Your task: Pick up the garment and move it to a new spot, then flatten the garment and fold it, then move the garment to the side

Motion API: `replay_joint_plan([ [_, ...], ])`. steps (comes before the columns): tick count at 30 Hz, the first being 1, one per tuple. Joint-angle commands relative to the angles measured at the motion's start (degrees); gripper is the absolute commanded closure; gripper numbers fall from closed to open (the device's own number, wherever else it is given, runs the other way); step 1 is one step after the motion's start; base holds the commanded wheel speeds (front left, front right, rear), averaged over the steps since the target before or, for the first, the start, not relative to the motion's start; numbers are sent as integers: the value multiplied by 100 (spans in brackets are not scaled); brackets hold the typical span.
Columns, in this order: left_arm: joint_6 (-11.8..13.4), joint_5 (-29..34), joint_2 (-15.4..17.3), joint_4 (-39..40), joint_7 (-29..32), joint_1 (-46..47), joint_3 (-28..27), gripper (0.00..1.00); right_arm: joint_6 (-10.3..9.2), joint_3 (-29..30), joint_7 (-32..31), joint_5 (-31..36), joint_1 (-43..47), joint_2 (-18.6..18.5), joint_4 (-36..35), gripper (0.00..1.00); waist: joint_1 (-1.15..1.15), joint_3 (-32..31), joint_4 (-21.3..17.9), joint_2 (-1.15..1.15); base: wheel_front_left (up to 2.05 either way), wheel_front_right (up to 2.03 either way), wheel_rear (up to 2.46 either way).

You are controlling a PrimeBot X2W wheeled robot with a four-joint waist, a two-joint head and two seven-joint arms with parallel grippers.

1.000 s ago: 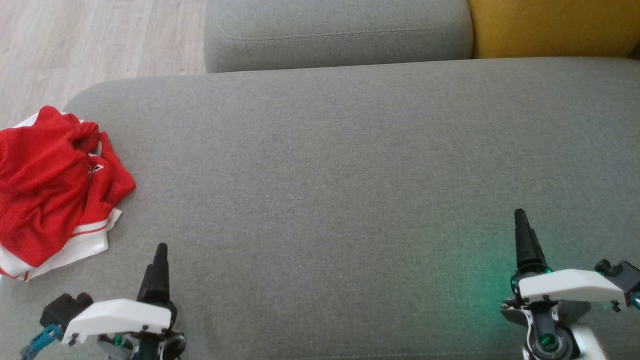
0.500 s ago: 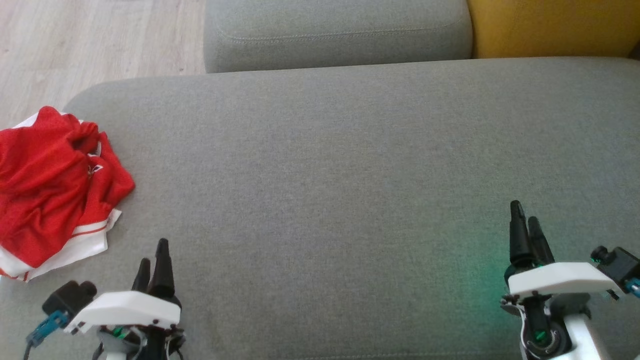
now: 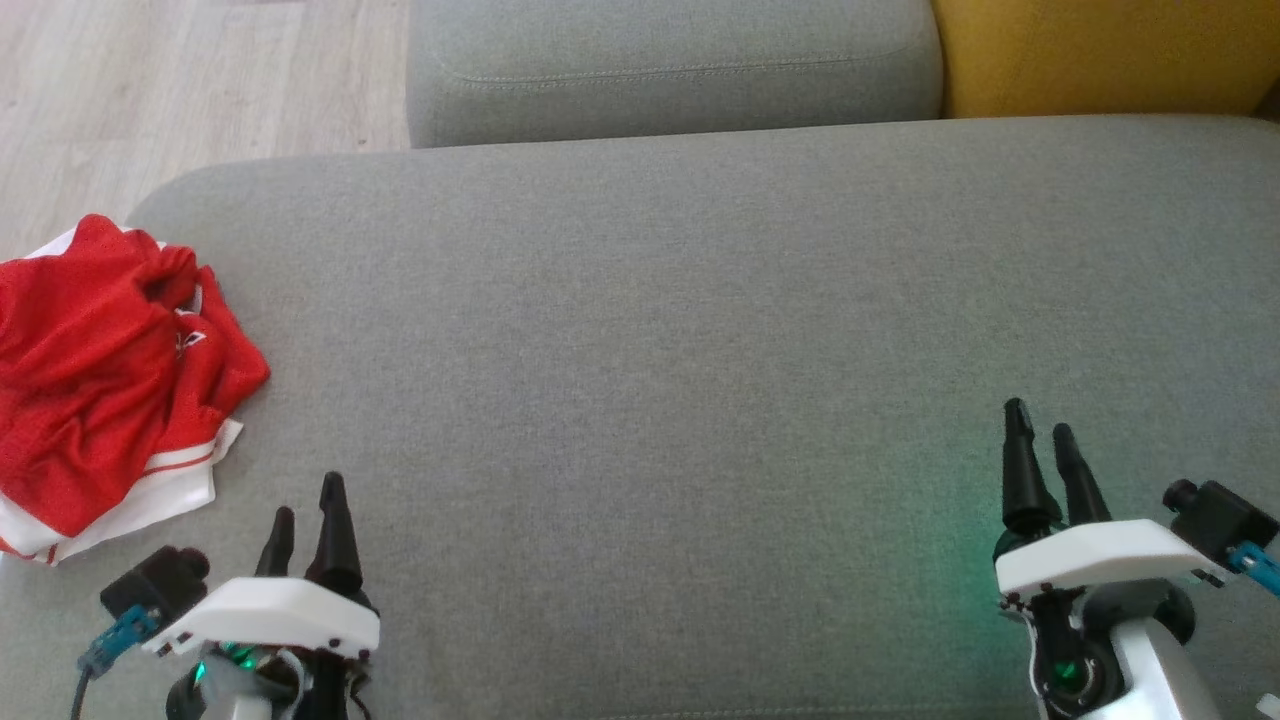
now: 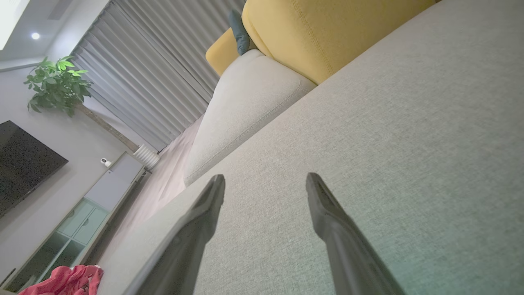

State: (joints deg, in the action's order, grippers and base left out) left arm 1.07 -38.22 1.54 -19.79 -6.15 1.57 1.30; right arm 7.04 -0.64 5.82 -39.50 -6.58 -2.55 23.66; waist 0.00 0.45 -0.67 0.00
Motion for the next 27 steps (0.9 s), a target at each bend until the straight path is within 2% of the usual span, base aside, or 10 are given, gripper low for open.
replay_joint_plan([
  [1,45,209,93,203,-80,330,-66,0,28,-45,106,194,-307,-20,-154,0,0,-8,3,0,0,0,0],
  [16,240,1258,110,368,-315,345,10,0,33,-171,342,1218,-371,-18,-105,0,0,-19,-33,0,0,0,0],
  [27,439,2167,141,577,-515,410,105,0,37,-175,545,2070,-422,-23,-424,0,0,2,-57,0,0,0,0],
])
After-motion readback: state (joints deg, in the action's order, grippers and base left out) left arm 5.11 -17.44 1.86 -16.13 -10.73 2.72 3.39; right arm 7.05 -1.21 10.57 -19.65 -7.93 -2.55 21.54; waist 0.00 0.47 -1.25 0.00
